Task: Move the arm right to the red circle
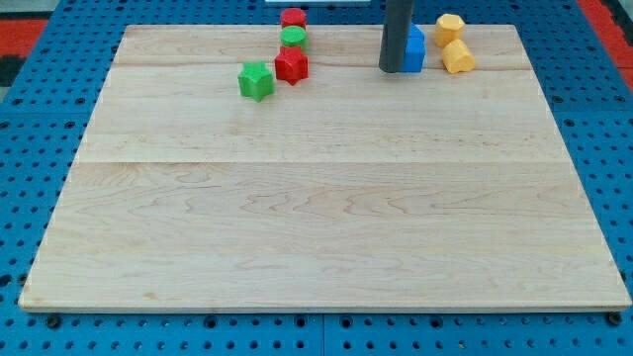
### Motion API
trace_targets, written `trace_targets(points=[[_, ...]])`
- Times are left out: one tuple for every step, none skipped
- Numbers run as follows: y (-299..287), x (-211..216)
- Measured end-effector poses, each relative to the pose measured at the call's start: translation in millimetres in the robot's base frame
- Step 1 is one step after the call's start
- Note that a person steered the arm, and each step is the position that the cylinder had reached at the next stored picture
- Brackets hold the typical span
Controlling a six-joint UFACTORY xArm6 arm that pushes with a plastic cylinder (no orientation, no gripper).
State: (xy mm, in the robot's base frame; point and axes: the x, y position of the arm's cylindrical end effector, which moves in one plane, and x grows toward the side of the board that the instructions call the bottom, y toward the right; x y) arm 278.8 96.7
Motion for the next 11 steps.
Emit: trace_targets(points=[[-4.3, 3.1], [-75.2, 41.6], [-111.1, 48.2], [-138.5, 68.4], [-212.1, 92.4], [-304.4, 86.1], [-360.2, 20.7], [-323.4, 20.1], [-326.3, 145.6], [-217.9, 176.7], [-112.7, 129.4]])
